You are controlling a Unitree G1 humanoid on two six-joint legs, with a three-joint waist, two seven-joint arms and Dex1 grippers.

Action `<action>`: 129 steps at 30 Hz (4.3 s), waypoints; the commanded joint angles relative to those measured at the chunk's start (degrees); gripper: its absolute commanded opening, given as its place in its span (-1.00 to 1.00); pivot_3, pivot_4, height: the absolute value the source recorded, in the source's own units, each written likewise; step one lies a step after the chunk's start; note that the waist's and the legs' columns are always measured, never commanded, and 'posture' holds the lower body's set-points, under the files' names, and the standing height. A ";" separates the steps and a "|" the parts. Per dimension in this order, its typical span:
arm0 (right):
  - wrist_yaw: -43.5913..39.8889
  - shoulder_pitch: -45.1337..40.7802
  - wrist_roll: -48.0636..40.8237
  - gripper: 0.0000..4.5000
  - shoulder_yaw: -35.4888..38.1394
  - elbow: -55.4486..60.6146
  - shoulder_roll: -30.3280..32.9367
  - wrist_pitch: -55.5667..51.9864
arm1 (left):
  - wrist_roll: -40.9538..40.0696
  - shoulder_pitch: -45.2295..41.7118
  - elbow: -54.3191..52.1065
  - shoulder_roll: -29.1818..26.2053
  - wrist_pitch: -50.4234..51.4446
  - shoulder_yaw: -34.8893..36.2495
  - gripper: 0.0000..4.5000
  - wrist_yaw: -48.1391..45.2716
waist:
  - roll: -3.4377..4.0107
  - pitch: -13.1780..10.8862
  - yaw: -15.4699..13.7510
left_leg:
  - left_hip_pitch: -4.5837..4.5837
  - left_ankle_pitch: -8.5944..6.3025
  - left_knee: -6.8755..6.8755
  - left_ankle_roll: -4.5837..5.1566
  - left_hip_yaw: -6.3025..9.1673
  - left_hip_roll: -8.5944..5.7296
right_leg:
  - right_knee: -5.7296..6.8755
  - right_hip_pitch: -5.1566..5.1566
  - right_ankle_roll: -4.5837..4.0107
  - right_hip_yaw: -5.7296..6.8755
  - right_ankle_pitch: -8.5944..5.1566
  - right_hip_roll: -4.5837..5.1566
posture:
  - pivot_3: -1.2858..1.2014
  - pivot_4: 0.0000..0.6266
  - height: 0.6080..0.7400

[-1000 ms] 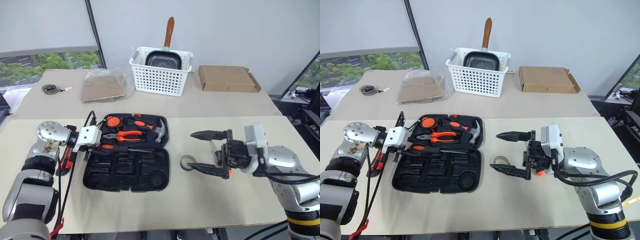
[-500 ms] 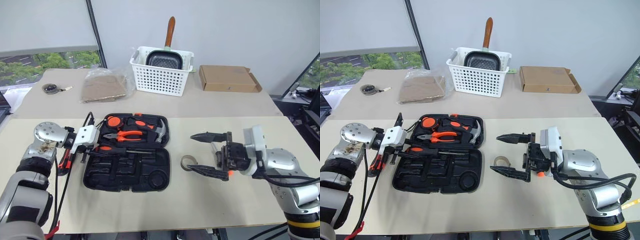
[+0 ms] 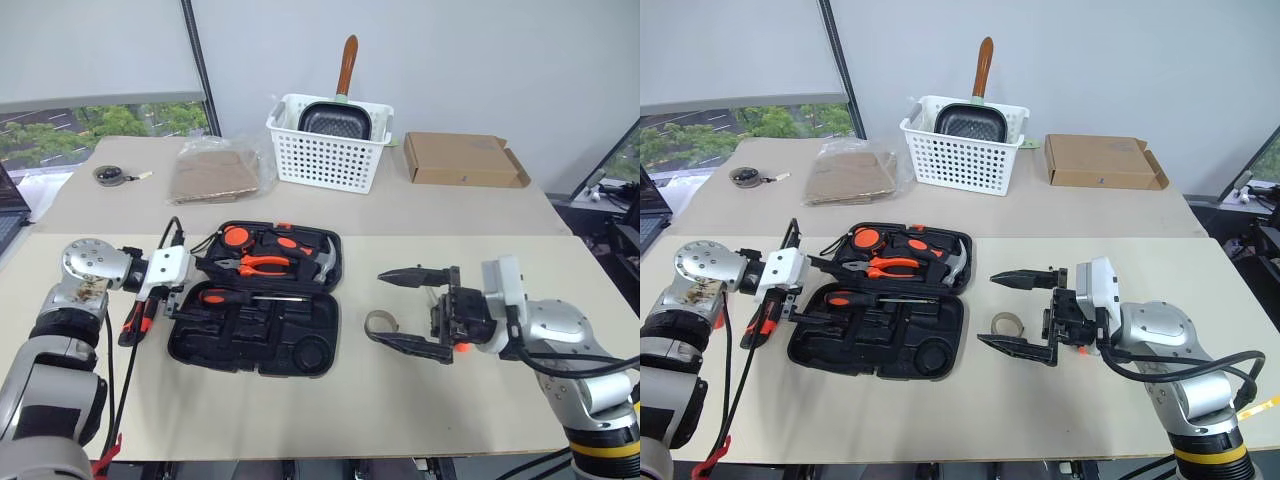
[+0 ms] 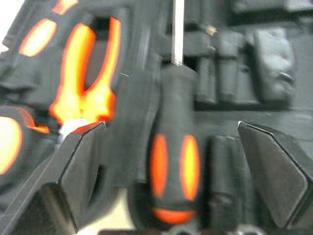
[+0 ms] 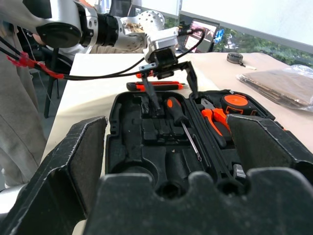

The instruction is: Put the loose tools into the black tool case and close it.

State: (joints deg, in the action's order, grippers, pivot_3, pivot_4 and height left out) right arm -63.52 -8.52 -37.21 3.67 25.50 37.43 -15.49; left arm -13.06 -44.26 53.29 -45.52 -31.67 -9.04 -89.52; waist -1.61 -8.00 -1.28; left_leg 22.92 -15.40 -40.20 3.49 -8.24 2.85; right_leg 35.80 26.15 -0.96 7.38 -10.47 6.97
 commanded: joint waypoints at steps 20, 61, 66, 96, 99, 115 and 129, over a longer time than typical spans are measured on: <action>-0.29 -0.70 0.38 1.00 -0.29 0.10 -0.70 2.82 | -12.51 32.92 -61.55 9.48 50.08 16.30 -0.98 42.83 | 0.05 -0.02 0.33 | -0.23 0.02 0.14 -0.09 0.04 0.00 | 0.03 -0.11 0.09 -0.22 -0.04 -0.01 | 0.03 -0.52 0.39; -0.34 0.70 1.73 1.00 0.66 0.66 -0.26 3.18 | 7.24 37.13 -64.85 4.59 64.03 -1.01 -0.98 50.84 | 1.34 0.65 0.27 | -1.64 -0.49 0.61 -0.71 0.02 -0.01 | -0.09 -0.95 -0.44 -0.29 -0.56 0.35 | 0.03 -0.52 0.39; -0.45 0.67 1.89 1.00 0.29 0.48 -0.50 3.36 | 9.12 38.55 -61.76 4.37 55.06 -0.40 -0.98 49.99 | 1.34 0.64 -0.22 | -1.61 -0.58 0.61 -0.64 0.01 -0.04 | -0.11 -0.94 -0.34 -0.27 -0.66 0.42 | 0.03 -0.52 0.39; -0.30 0.65 2.51 1.00 -0.16 -0.01 -0.65 4.37 | -20.59 41.51 -65.92 16.88 52.56 20.69 -0.98 46.41 | 0.73 0.26 -0.84 | -0.59 -0.72 0.51 0.08 0.05 -0.04 | -0.75 -0.71 0.25 -0.03 -0.48 0.10 | 0.03 -0.52 0.39; -0.19 0.95 2.58 1.00 -0.27 0.18 -0.75 4.45 | -18.40 41.87 -68.89 16.44 53.38 18.76 -0.98 47.61 | 0.73 0.26 -0.85 | -0.60 -0.75 0.51 0.01 0.06 -0.04 | -0.74 -0.72 0.24 -0.03 -0.48 0.09 | 0.03 -0.52 0.39; -0.52 0.68 2.39 1.00 -0.21 0.18 -0.38 4.32 | -4.35 38.97 -68.58 15.01 57.75 9.08 -0.98 54.78 | 0.72 0.25 -0.99 | -0.65 -0.88 0.48 -0.25 0.11 -0.04 | -0.73 -0.79 0.26 -0.04 -0.47 0.04 | 0.03 -0.52 0.39; -0.68 0.23 2.87 1.00 -0.32 -0.38 -0.61 4.79 | -0.08 37.99 -66.50 9.10 62.22 2.66 -0.98 51.00 | 0.80 0.26 -1.00 | -0.86 -0.90 0.48 -0.38 0.16 -0.03 | -0.68 -0.93 0.26 -0.09 -0.47 0.05 | 0.03 -0.52 0.39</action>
State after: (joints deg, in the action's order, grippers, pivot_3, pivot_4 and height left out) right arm -64.09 -7.63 -34.44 2.77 24.20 36.77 -12.42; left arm -15.81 -7.56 -15.53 -34.83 27.87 -2.93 -37.36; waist -0.80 -7.74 -2.28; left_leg 22.06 -16.30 -39.72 3.12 -8.09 2.81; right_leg 35.12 25.22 -0.70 7.28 -10.94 7.02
